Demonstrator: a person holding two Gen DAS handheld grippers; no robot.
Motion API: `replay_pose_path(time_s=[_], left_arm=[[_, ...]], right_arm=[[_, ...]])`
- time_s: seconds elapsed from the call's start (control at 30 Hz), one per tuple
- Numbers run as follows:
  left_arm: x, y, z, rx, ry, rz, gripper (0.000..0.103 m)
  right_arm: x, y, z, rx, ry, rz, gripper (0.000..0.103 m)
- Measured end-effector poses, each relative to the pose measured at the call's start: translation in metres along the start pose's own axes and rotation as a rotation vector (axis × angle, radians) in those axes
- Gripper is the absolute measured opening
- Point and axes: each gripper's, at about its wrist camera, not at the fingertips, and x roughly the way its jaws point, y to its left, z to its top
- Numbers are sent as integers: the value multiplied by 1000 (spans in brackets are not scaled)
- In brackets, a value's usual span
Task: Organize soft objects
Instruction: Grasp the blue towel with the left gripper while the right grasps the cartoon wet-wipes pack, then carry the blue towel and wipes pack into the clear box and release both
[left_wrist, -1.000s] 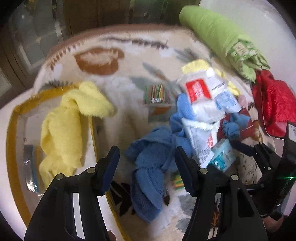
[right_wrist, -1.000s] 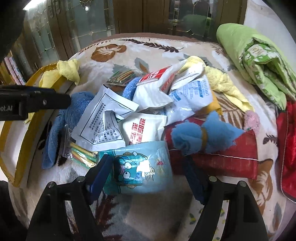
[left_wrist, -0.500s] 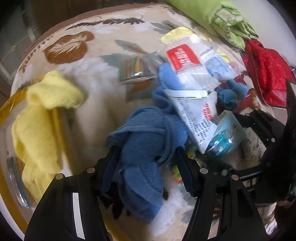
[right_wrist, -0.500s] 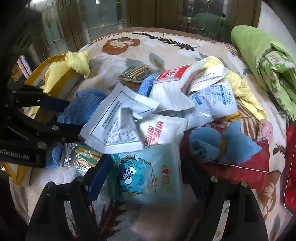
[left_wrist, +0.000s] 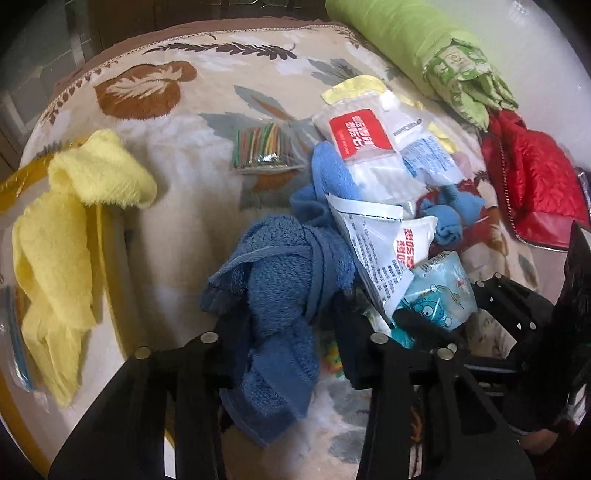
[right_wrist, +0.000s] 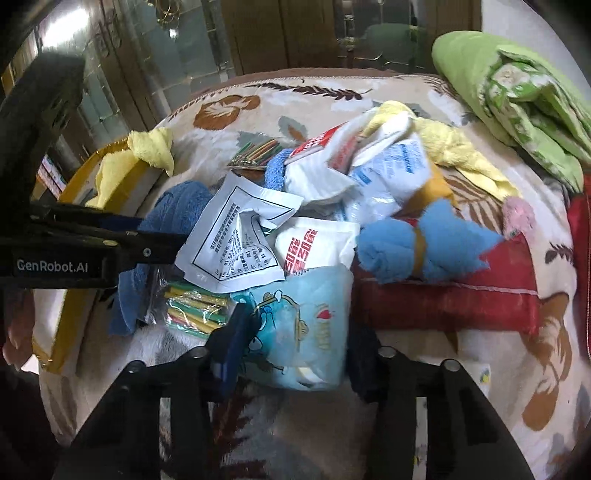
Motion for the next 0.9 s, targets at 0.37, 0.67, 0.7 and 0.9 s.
replay_pose_path(time_s=[0.37,0.67,0.7,0.9], left_arm=[[-13,-6,-23,-25,-9,-44,27],[-38,1,-32,-73,-48,-74,27],[-42,2,-34,-79,-53,-81,27],[-69,14,-41,-123,-99,-127,27]], right_arm=[[-20,-8,-18,73,-5,82,24],[-48,-4,-27,100,-36,136,12],[-51,-4,-27,105,-41,143,12],[-73,1,-23,126,-80,192,12]])
